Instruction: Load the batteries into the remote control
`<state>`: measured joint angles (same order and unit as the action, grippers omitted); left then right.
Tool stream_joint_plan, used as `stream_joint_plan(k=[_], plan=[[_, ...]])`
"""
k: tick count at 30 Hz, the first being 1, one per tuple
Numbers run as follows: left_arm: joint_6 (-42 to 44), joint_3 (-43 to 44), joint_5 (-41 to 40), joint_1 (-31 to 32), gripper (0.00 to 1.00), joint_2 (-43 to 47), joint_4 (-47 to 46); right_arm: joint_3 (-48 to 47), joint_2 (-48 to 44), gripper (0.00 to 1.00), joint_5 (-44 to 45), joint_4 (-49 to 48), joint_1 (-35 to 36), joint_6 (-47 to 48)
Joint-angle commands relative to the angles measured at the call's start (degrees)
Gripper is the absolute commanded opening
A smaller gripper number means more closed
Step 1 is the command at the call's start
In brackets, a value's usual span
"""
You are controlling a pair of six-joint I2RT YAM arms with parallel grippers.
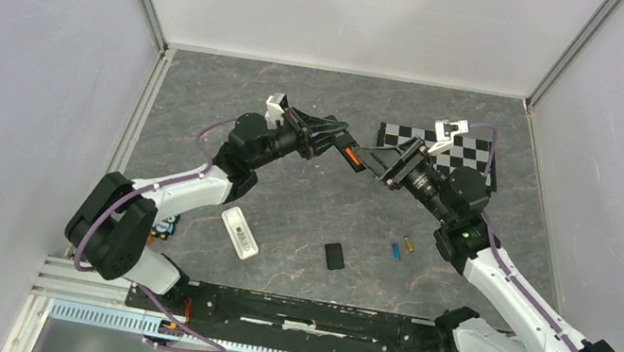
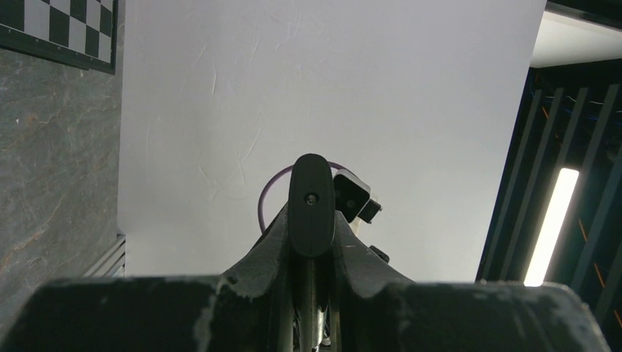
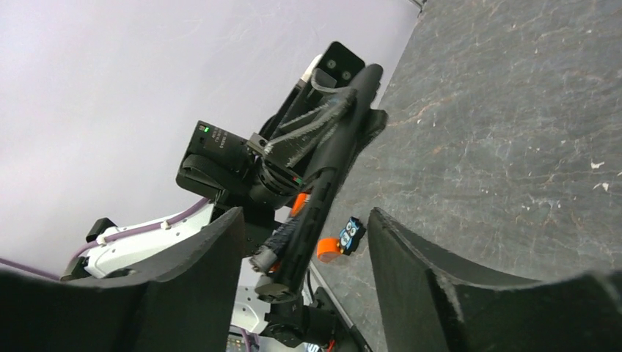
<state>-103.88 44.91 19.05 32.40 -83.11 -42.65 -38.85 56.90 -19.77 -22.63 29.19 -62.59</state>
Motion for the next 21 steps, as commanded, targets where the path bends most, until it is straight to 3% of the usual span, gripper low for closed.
stream_joint_plan(k=[1, 10, 16, 18, 21], plan=[[3.5, 3.0, -0.2, 0.4, 0.02, 2.4, -0.5, -0.5, 1.3, 0.63, -1.5, -2.0, -0.1, -1.7], [6.7, 3.6, 0.5, 0.4, 0.02, 3.0, 0.3, -1.8, 4.1, 0.34, -2.3, 0.7, -0.1, -4.1], [11.7, 4.2, 0.6, 0.4, 0.02, 4.2, 1.9, -1.5, 4.7, 0.20, -3.0, 1.4, -0.2, -4.9], [14.4, 5.0, 0.6, 0.3, 0.02, 4.7, 3.8, -1.2, 4.1, 0.25, -2.8, 1.0, -0.2, -4.5], [18.4, 5.6, 0.6, 0.1, 0.02, 5.2, 5.8, -0.5, 2.7, 0.61, -2.5, -1.5, -0.4, -3.5]])
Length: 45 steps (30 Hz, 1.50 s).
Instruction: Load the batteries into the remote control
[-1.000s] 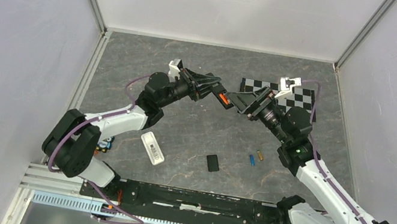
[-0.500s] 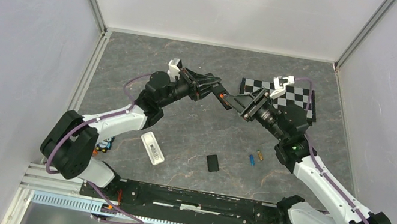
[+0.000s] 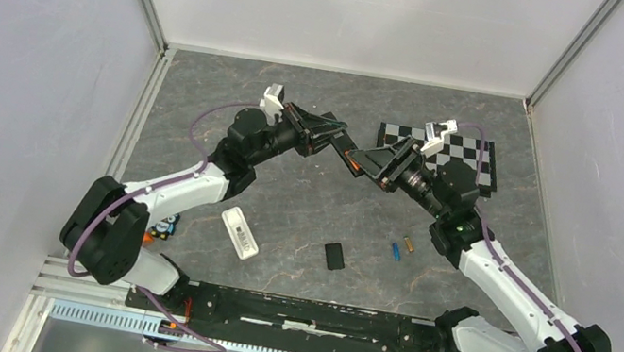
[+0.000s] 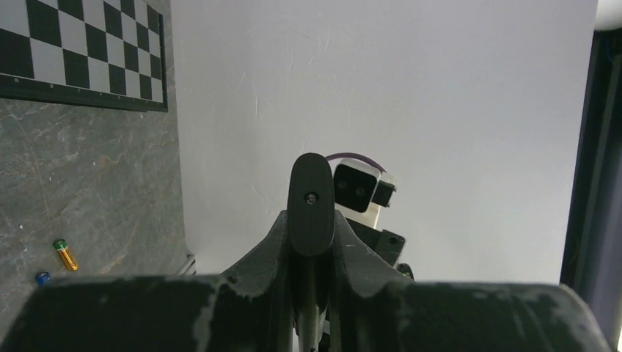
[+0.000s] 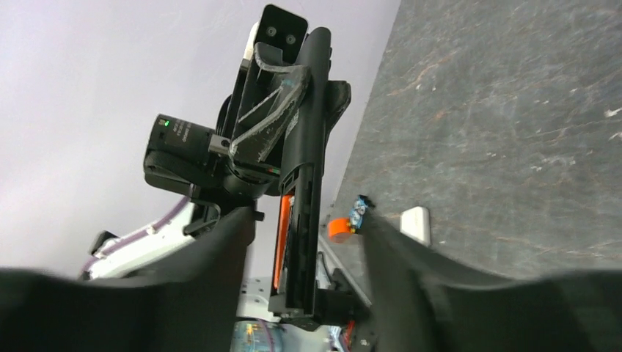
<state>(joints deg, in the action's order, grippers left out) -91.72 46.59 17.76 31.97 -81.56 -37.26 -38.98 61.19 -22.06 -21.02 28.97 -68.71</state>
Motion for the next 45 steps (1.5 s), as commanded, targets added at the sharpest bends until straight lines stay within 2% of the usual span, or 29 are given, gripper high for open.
stream_joint_plan(k=[1, 3, 5, 7, 11, 14, 18, 22, 24, 27, 30, 32, 33, 35, 38, 42, 45], plan=[[7.0, 4.1, 2.0, 0.4, 0.02, 3.7, 0.4, -0.4, -2.0, 0.71, -0.2, -3.5, -0.3, 3.4], [8.7, 4.0, 2.6, -0.1, 0.02, 3.5, 0.4, -0.1, -2.9, 0.81, -0.6, -4.9, -0.5, 5.1], [10.2, 4.0, 3.9, -0.6, 0.02, 3.2, 0.0, 0.5, -3.9, 0.84, -1.0, -6.7, -0.6, 6.4], [11.0, 4.0, 4.9, -1.0, 0.02, 3.2, -0.6, 0.8, -4.2, 0.83, -2.0, -7.9, -0.8, 7.5], [12.8, 3.9, 6.4, -1.7, 0.02, 3.6, -1.3, 0.5, -3.4, 0.74, -4.9, -8.6, -0.9, 9.5], [14.5, 3.7, 6.8, -2.6, 0.02, 4.5, -0.7, -0.5, -3.0, 0.70, -5.3, -6.1, -1.0, 13.7], [20.2, 2.5, 6.0, -5.3, 0.02, 6.8, 5.9, -4.2, -4.7, 0.82, 1.2, 7.0, -1.0, 27.7], [31.9, -1.2, 0.8, -8.5, 0.02, 11.4, 17.6, -8.5, -3.4, 0.85, 8.4, 24.0, -0.5, 40.3], [36.0, -3.5, -2.2, -10.2, 0.02, 13.8, 22.8, -10.5, -1.4, 0.89, 13.6, 31.8, 2.4, 45.1], [38.0, -7.4, -4.1, -13.9, 0.02, 17.4, 26.6, -14.3, 4.6, 0.98, 21.6, 42.8, 10.4, 50.5], [39.5, -10.2, -5.2, -16.6, 0.02, 21.1, 28.4, -14.0, 9.6, 0.98, 27.9, 48.3, 16.8, 49.3], [41.5, -9.9, -5.8, -17.3, 0.02, 22.5, 30.5, -12.0, 11.5, 0.98, 29.7, 48.3, 20.5, 47.1], [42.3, -9.6, -6.1, -17.5, 0.02, 22.8, 31.7, -10.8, 12.3, 0.96, 29.4, 47.2, 22.3, 45.9], [43.7, -9.1, -6.2, -17.8, 0.02, 23.3, 32.9, -10.6, 15.5, 0.87, 29.4, 46.9, 25.0, 44.5], [45.3, -8.3, -5.7, -18.2, 0.02, 23.3, 34.2, -13.4, 20.3, 0.75, 32.1, 49.4, 26.8, 41.9], [46.6, -8.2, -5.4, -18.5, 0.02, 22.7, 35.3, -15.8, 22.8, 0.68, 34.6, 48.0, 26.7, 35.6], [49.1, -7.7, -6.6, -18.8, 0.02, 22.7, 36.1, -22.5, 26.5, 0.67, 37.7, 54.7, 26.3, 28.0]])
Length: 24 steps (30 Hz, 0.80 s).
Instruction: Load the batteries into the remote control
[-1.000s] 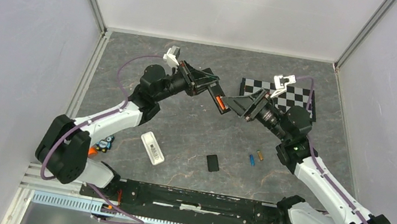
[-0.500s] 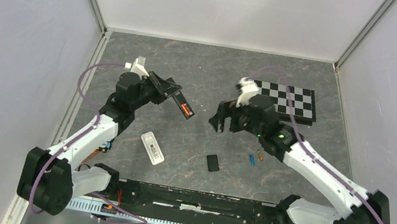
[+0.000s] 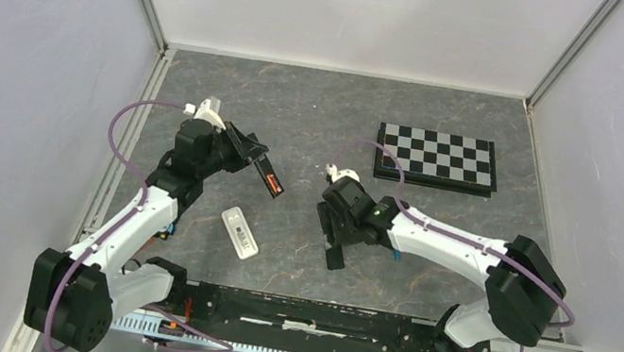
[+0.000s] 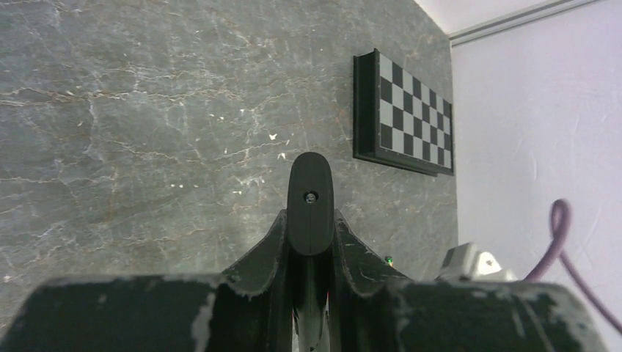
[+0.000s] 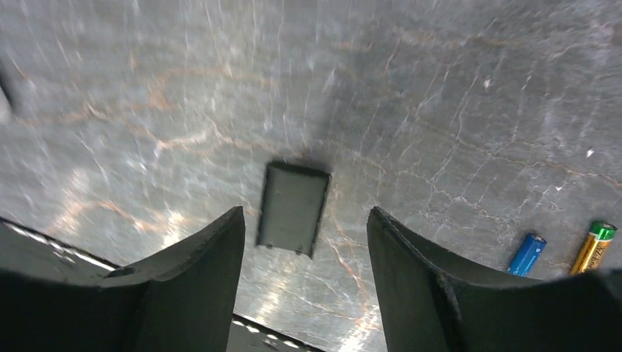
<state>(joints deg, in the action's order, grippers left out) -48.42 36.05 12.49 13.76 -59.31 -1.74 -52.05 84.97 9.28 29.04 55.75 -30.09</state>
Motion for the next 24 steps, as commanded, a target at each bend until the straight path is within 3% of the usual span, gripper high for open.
stream_joint_plan(k=[1, 5, 11, 15, 24], plan=[[7.0, 2.9, -1.9, -0.6, 0.02, 0.6, 0.4, -11.3, 3.5, 0.66, 6.2, 6.1, -0.7, -13.2], [9.1, 2.1, -3.9, -0.7, 0.02, 2.2, -0.8, -13.6, 3.9, 0.64, 2.5, 7.4, -1.3, -28.4], [8.9, -2.5, -4.1, -0.6, 0.02, 7.7, -2.7, -9.3, 2.1, 0.66, 2.2, 8.4, -1.6, -47.9], [8.4, -5.6, -4.3, -0.6, 0.02, 12.8, -2.7, -9.0, 3.7, 0.63, 1.3, 11.2, -2.0, -56.0], [7.2, -9.1, -4.2, -0.7, 0.02, 18.2, -1.7, -4.8, 7.3, 0.51, -4.6, 9.5, -2.7, -63.9]])
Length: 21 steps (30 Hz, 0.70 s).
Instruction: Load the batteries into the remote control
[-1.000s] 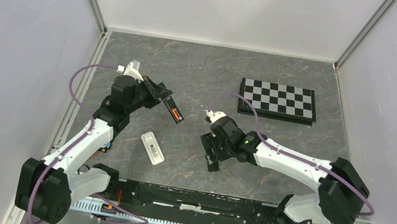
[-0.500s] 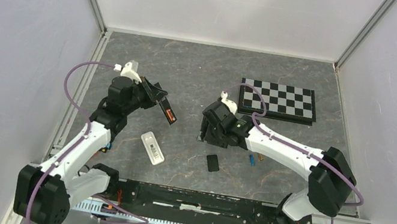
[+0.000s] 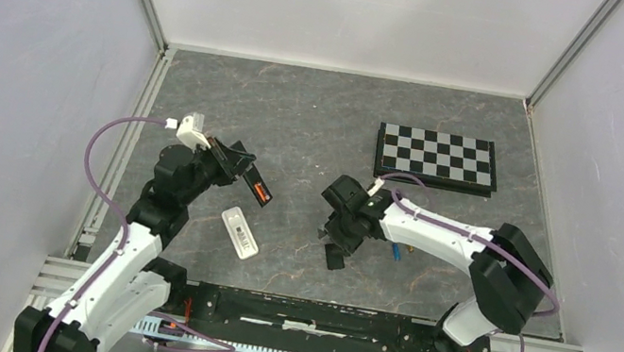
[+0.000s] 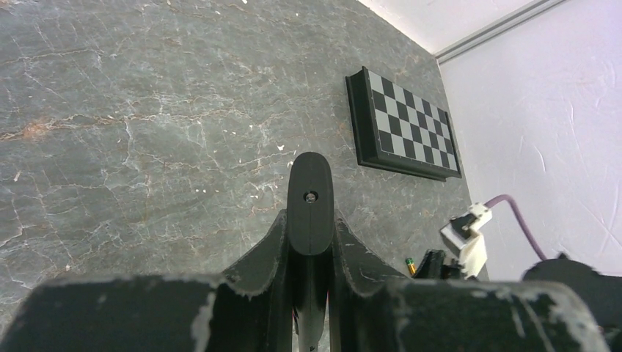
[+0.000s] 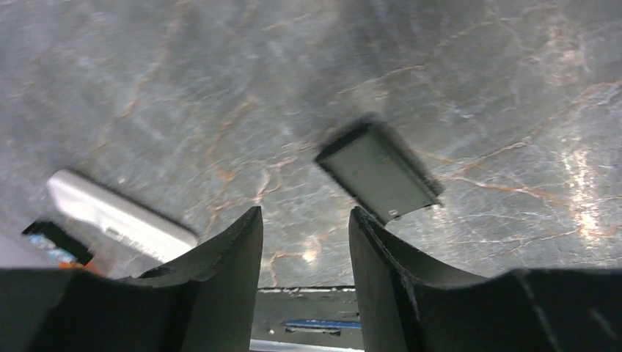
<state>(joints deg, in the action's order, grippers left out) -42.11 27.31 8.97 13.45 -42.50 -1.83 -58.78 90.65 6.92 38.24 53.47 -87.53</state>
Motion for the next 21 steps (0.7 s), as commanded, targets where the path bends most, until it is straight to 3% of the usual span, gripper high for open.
stream_joint_plan(k=[1, 10, 21], plan=[[0.9, -0.5, -0.7, -0.4, 0.02, 1.7, -1.5, 1.9, 1.9, 0.51, -1.9, 0.3, -0.7, -6.7], [2.8, -1.9, -1.5, -0.3, 0.02, 2.6, -1.1, 1.7, 4.5, 0.47, -1.1, -0.7, -3.3, -7.6], [3.5, -1.4, -2.4, -0.4, 0.02, 2.8, 0.5, 0.7, 7.0, 0.34, -1.0, 0.1, -4.0, -8.3]])
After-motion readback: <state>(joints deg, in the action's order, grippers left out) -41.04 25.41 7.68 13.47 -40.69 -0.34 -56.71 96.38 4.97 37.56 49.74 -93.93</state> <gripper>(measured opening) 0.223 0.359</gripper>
